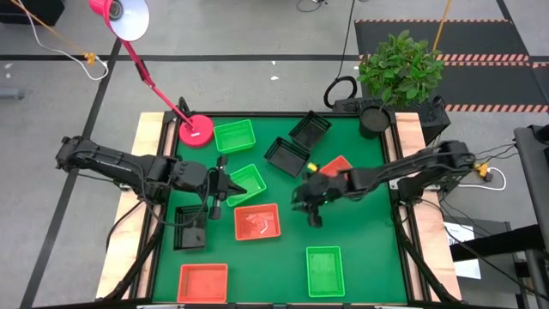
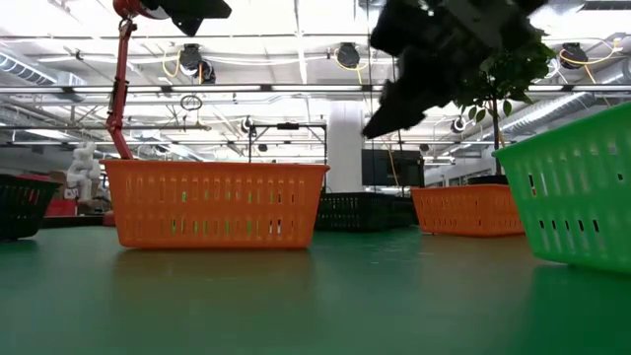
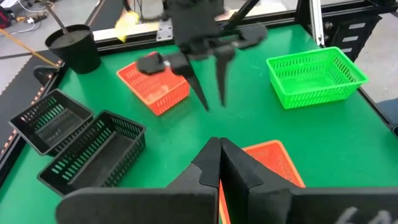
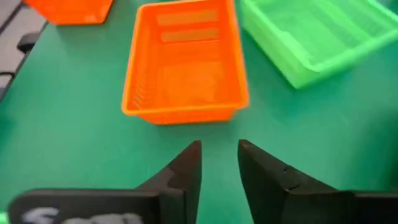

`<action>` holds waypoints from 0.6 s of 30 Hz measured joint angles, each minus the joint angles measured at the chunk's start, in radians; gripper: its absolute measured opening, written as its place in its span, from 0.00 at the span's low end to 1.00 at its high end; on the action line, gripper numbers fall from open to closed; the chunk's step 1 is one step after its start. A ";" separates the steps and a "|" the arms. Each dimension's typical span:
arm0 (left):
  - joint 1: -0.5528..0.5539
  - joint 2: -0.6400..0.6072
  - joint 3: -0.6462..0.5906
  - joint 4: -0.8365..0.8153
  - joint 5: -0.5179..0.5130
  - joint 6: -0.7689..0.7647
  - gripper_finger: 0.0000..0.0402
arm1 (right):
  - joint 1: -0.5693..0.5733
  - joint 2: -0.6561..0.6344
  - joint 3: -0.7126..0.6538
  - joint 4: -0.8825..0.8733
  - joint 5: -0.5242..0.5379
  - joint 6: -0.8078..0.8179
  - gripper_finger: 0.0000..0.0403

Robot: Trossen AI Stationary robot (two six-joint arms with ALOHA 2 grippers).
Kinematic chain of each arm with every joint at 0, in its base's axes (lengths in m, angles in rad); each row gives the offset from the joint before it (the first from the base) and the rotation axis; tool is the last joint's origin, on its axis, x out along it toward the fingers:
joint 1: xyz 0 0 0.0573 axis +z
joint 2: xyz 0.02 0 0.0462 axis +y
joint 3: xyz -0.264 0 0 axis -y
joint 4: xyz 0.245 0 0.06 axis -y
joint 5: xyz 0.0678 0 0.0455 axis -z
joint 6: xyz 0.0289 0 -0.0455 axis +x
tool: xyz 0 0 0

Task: Stack baskets by color
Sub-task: Stack the middle orange bin on the bottom orange bin

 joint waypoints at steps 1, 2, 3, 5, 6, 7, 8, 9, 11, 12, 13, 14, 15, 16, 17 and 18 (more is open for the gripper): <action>0.000 0.000 0.000 0.000 0.000 0.000 0.01 | 0.013 0.028 0.024 -0.001 -0.011 -0.012 0.29; 0.000 0.000 0.000 0.000 0.000 0.000 0.02 | 0.026 0.056 0.050 -0.001 -0.019 -0.023 0.30; 0.000 0.000 0.000 0.000 0.000 0.000 0.03 | 0.038 0.083 0.076 -0.001 -0.019 -0.029 0.31; 0.000 0.000 0.000 0.000 0.000 -0.001 0.05 | 0.058 0.127 0.122 -0.005 -0.017 -0.040 0.33; 0.000 0.000 0.000 0.000 0.000 -0.005 0.05 | 0.067 0.146 0.143 -0.007 -0.025 -0.042 0.34; 0.000 0.000 0.000 0.000 0.000 -0.012 0.05 | 0.075 0.163 0.164 -0.012 -0.026 -0.045 0.35; 0.000 0.000 0.000 0.000 0.000 -0.022 0.05 | 0.082 0.176 0.183 -0.014 -0.021 -0.046 0.35; -0.002 0.000 0.000 -0.001 0.000 -0.030 0.04 | 0.088 0.191 0.202 -0.013 -0.020 -0.048 0.35; -0.005 0.000 0.000 -0.002 0.000 -0.047 0.02 | 0.099 0.220 0.238 -0.007 -0.015 -0.039 0.35; -0.009 0.000 0.000 -0.004 0.000 -0.052 0.01 | 0.103 0.236 0.254 -0.002 -0.015 -0.027 0.35; -0.015 0.000 0.000 -0.006 0.000 -0.053 0.01 | 0.109 0.252 0.268 0.002 -0.015 -0.018 0.35; -0.021 0.000 0.000 -0.006 0.000 -0.053 0.01 | 0.112 0.270 0.285 0.002 -0.015 -0.009 0.35; -0.028 0.000 0.000 -0.007 0.000 -0.056 0.01 | 0.116 0.290 0.305 0.003 -0.014 -0.002 0.35; -0.036 0.000 0.000 -0.007 0.000 -0.061 0.02 | 0.120 0.307 0.322 0.005 -0.013 -0.002 0.35; -0.045 0.000 0.000 -0.007 0.000 -0.070 0.02 | 0.124 0.321 0.334 0.003 -0.010 -0.002 0.35; -0.054 0.000 0.000 -0.008 0.000 -0.081 0.03 | 0.127 0.336 0.346 0.001 0.001 -0.002 0.35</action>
